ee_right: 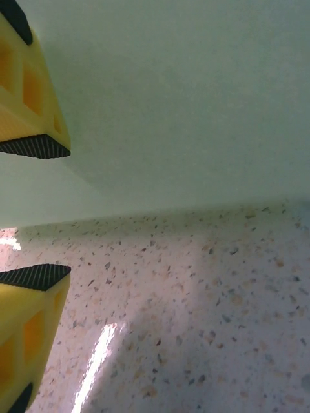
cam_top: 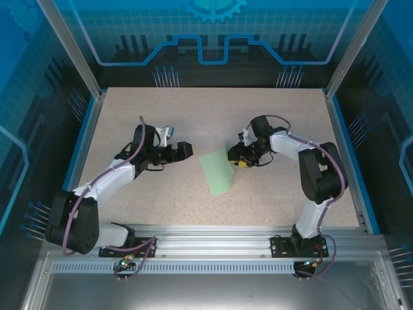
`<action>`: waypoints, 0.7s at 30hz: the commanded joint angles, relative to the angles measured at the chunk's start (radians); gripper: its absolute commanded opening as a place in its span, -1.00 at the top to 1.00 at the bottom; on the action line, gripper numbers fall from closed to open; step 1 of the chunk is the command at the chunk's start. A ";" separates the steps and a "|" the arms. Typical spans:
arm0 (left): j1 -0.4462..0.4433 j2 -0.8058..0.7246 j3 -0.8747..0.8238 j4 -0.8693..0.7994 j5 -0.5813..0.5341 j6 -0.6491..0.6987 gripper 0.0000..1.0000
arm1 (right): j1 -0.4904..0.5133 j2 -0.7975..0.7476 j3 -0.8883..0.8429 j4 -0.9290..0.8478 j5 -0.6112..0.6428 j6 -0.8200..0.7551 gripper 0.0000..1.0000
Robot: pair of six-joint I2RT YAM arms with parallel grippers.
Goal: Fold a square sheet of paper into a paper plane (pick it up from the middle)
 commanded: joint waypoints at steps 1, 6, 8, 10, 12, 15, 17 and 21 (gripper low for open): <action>-0.028 0.040 0.042 -0.021 0.035 0.016 -0.97 | 0.011 0.005 -0.016 -0.026 -0.014 -0.033 -0.05; -0.045 0.086 0.050 -0.007 0.044 -0.011 -0.88 | 0.058 0.014 -0.011 -0.001 0.008 -0.017 -0.11; -0.049 0.101 0.049 0.000 0.045 -0.033 -0.80 | 0.080 0.013 0.004 -0.006 0.019 -0.015 -0.12; -0.048 0.105 0.042 0.020 0.052 -0.060 -0.75 | 0.103 0.015 0.025 -0.028 0.039 -0.021 -0.13; -0.049 0.101 0.028 0.057 0.063 -0.100 -0.78 | 0.127 0.017 0.037 -0.035 0.052 -0.020 -0.13; -0.050 0.101 0.014 0.102 0.079 -0.170 -0.85 | 0.151 0.034 0.054 -0.049 0.074 -0.011 -0.14; -0.054 0.107 0.008 0.120 0.080 -0.201 -0.85 | 0.165 0.042 0.064 -0.055 0.092 -0.010 -0.15; -0.075 0.143 0.012 0.123 0.083 -0.234 -0.79 | 0.176 0.058 0.074 -0.048 0.099 0.003 -0.14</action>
